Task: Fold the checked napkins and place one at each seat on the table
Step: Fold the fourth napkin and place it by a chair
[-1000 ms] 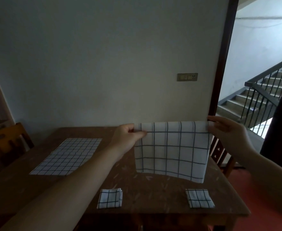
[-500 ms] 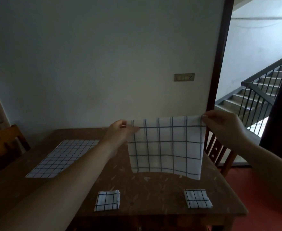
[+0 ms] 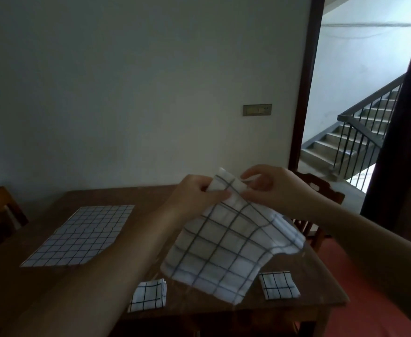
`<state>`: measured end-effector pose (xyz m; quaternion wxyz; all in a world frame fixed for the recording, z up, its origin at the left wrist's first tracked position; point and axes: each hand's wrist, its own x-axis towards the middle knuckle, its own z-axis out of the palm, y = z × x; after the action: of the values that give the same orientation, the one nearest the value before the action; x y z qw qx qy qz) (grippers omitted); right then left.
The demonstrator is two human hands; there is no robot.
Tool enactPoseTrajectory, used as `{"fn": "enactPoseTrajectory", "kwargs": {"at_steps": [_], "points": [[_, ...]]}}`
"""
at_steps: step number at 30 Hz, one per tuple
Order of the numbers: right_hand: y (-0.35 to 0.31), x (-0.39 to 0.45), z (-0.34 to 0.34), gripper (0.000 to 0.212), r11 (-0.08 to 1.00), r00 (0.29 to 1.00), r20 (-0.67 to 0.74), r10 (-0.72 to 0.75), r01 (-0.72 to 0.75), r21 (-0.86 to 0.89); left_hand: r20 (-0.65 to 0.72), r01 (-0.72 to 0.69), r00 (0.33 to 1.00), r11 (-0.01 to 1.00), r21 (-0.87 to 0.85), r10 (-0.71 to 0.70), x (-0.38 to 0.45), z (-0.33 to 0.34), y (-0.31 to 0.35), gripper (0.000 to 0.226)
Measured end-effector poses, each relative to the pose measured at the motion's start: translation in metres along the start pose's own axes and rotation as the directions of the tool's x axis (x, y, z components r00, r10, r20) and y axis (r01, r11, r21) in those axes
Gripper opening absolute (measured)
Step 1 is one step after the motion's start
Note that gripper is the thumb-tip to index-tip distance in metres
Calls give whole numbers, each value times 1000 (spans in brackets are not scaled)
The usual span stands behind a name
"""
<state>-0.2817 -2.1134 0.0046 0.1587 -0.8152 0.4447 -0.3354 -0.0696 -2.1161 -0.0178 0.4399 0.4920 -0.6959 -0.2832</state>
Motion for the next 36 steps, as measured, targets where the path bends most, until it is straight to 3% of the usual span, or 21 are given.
{"fn": "enactPoseTrajectory", "kwargs": {"at_steps": [3, 6, 13, 17, 19, 23, 25, 29, 32, 36], "points": [[17, -14, -2, 33, 996, 999, 34, 18, -21, 83, -78, 77, 993, 983, -164, -91, -4, -11, -8, 5], [25, -20, 0, 28, 990, 1000, 25, -2, -2, 143, -100, 136, 981, 961, -240, -163, -6, -15, -14, 4], [19, -20, 7, 40, 997, 996, 72, -46, 51, -64, -74, 145, 982, 937, -319, -177, -12, -15, -13, 5], [18, -15, 7, 19, 988, 995, 23, -99, 101, -118, -43, 175, 979, 935, -310, -197, -16, -19, -14, 3], [17, -12, 5, 15, 989, 993, 26, -116, 118, -92, -26, 129, 990, 964, -232, -138, -20, -24, -10, 13], [12, -9, -1, 7, 989, 991, 43, -123, 126, -81, 57, -105, 993, 994, 37, 103, -26, -32, 6, 57], [11, -7, -4, 7, 988, 991, 61, -119, 124, -87, 66, -233, 972, 949, 213, 223, -23, -33, 11, 55], [12, -4, -11, 6, 988, 991, 82, -108, 116, -101, 143, -400, 916, 816, 418, 375, -17, -36, 17, 25], [13, -3, -15, 9, 988, 992, 89, -93, 103, -114, 204, -412, 911, 760, 502, 359, -15, -37, 19, 17], [13, -4, -19, 7, 991, 990, 112, -85, 96, -99, 216, -307, 952, 718, 624, 218, -14, -38, 24, 21]]}}
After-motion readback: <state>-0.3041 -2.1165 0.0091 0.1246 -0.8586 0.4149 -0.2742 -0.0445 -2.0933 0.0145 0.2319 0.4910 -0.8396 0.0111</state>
